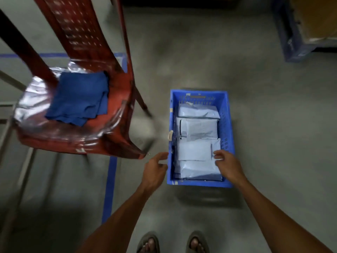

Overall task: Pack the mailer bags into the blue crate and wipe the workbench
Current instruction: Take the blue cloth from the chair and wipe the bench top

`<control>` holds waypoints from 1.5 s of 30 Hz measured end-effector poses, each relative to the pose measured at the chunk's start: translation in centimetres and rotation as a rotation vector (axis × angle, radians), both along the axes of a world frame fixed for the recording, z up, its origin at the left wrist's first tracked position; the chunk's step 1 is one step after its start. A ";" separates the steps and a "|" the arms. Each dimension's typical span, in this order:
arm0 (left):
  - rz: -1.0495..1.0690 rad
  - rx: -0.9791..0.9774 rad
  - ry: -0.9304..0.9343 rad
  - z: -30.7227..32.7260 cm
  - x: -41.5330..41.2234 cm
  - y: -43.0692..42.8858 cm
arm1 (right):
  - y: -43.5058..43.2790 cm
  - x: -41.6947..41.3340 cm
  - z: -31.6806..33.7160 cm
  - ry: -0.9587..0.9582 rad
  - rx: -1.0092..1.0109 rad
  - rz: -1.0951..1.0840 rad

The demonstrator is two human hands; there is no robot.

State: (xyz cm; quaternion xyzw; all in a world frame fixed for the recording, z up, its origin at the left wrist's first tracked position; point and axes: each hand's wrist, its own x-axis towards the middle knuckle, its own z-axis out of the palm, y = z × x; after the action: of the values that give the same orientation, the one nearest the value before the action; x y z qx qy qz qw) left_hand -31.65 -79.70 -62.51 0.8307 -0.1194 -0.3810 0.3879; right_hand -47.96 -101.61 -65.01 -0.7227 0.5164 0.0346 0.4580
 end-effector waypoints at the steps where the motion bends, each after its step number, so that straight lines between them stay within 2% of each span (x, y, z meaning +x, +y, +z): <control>1: 0.011 -0.015 -0.050 2.9 0.9 0.7 | 1.0 1.7 2.3 -0.022 0.027 0.056; 6: 0.095 -0.057 -0.209 17.7 7.1 6.2 | 8.2 11.8 14.7 -0.101 0.031 0.353; 8: 0.136 -0.006 -0.230 21.8 10.1 8.9 | 11.5 16.7 18.6 -0.158 0.015 0.467; 11: 0.164 0.108 -0.279 24.6 15.2 13.0 | 15.7 24.1 22.1 -0.210 -0.006 0.588; 15: 0.165 0.166 -0.266 23.7 22.9 16.1 | 18.7 33.6 21.6 -0.165 -0.020 0.693; 21: 0.226 0.168 -0.154 15.7 32.5 17.0 | 21.1 44.9 12.3 0.057 -0.268 0.933; 26: 0.248 0.173 -0.093 12.1 36.6 17.8 | 25.2 46.3 7.9 0.198 -0.614 1.053; 28: 0.252 0.152 -0.053 12.3 37.2 18.2 | 25.1 46.5 9.0 0.199 -0.598 1.078; 29: 0.269 0.140 -0.030 12.9 37.4 18.4 | 24.8 46.6 10.1 0.125 -0.526 1.042; 31: 0.410 0.075 0.135 14.9 37.8 18.5 | 24.5 46.9 13.6 -0.128 -0.335 0.882; 32: 0.548 0.000 0.321 16.7 38.1 18.4 | 24.6 46.9 15.9 -0.240 -0.266 0.832; 34: 0.752 -0.217 0.693 20.9 38.5 18.2 | 25.4 46.7 21.1 -0.396 -0.263 0.867; 35: 0.764 -0.303 0.741 23.0 38.6 18.3 | 25.9 46.3 23.5 -0.453 -0.295 0.903; 37: 0.704 -0.366 0.611 27.9 38.7 18.8 | 26.6 45.4 28.5 -0.528 -0.303 0.919; 39: 0.678 -0.405 0.471 33.1 38.6 19.5 | 27.1 44.6 33.9 -0.584 -0.204 0.833; 41: 0.676 -0.463 0.352 38.6 37.9 20.2 | 28.1 44.1 39.9 -0.642 -0.025 0.636; 43: 0.640 -0.494 0.171 43.6 36.5 21.2 | 29.2 43.8 45.3 -0.693 0.124 0.405; 45: 0.576 -0.484 -0.023 48.3 34.3 22.4 | 30.3 43.6 49.5 -0.722 0.284 0.266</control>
State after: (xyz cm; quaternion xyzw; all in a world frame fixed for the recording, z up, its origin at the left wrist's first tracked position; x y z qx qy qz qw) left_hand 2.68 -57.30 -14.25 0.7187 0.0281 -0.2077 0.6630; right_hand -4.35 -71.34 -15.53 -0.6785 0.2145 -0.0912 0.6966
